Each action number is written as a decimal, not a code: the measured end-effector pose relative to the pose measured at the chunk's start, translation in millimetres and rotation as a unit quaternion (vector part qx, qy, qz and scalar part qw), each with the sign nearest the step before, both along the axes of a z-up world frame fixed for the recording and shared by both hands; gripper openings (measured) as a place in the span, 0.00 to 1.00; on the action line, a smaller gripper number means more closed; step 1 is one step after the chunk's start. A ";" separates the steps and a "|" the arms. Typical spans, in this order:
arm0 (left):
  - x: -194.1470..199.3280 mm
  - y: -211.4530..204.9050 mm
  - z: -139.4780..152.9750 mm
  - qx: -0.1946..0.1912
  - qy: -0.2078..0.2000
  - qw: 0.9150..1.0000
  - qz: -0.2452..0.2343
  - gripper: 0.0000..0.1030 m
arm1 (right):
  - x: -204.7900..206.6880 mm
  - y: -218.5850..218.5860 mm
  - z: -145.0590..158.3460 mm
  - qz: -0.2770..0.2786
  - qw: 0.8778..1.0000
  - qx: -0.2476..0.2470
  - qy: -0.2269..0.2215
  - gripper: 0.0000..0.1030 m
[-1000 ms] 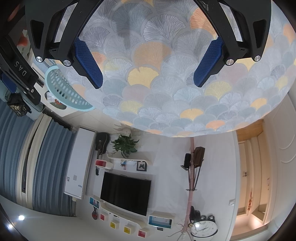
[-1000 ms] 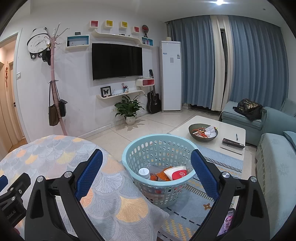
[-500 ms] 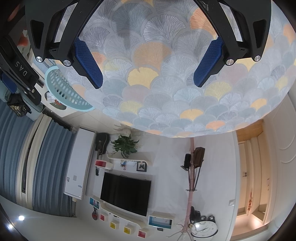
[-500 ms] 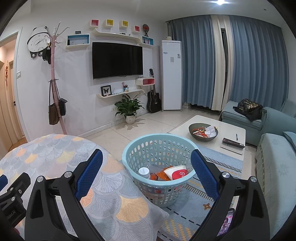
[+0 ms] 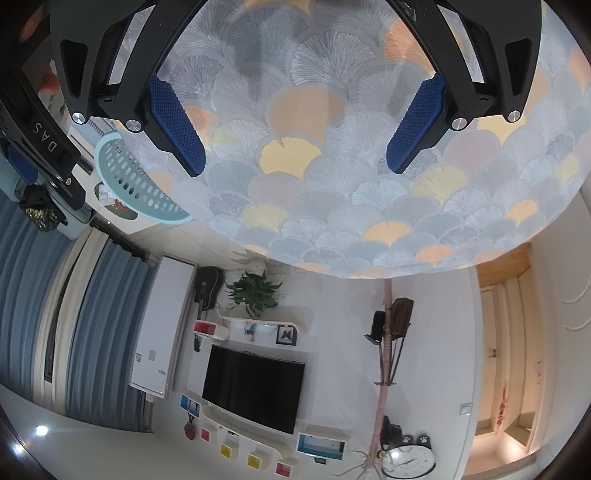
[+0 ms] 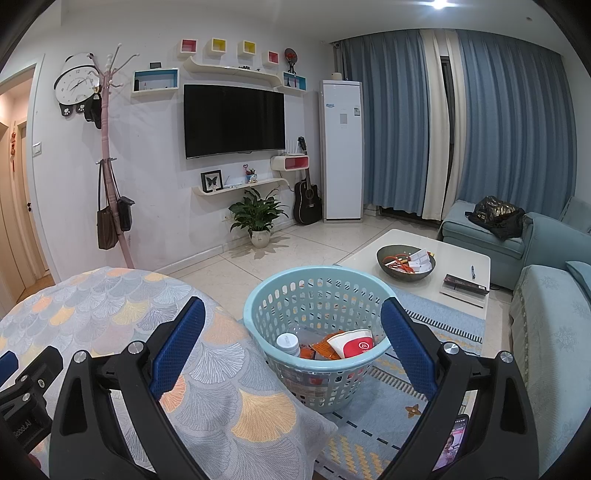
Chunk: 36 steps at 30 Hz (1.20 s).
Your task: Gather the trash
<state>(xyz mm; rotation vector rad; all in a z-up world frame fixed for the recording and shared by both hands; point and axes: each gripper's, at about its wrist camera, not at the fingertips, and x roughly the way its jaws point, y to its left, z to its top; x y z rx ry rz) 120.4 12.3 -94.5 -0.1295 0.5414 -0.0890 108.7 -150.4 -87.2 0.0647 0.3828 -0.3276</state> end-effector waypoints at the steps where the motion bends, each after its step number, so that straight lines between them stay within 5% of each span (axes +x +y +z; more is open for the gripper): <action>1: 0.7 0.2 -0.5 -0.001 0.000 1.000 -0.002 0.93 | -0.1 0.0 0.0 0.000 1.000 0.000 0.000 0.89; 13: -2.6 -11.8 1.5 0.027 0.001 1.000 -0.010 0.93 | 0.0 3.1 -3.8 -0.010 1.000 -0.014 0.009 0.89; 22: -28.4 -9.4 26.6 0.076 -0.033 0.994 0.064 0.93 | -18.5 18.4 10.1 0.017 0.999 -0.027 0.006 0.89; 36: -55.3 38.0 36.5 0.033 -0.008 0.995 0.098 0.93 | -27.0 55.4 20.9 0.071 0.997 -0.016 0.023 0.89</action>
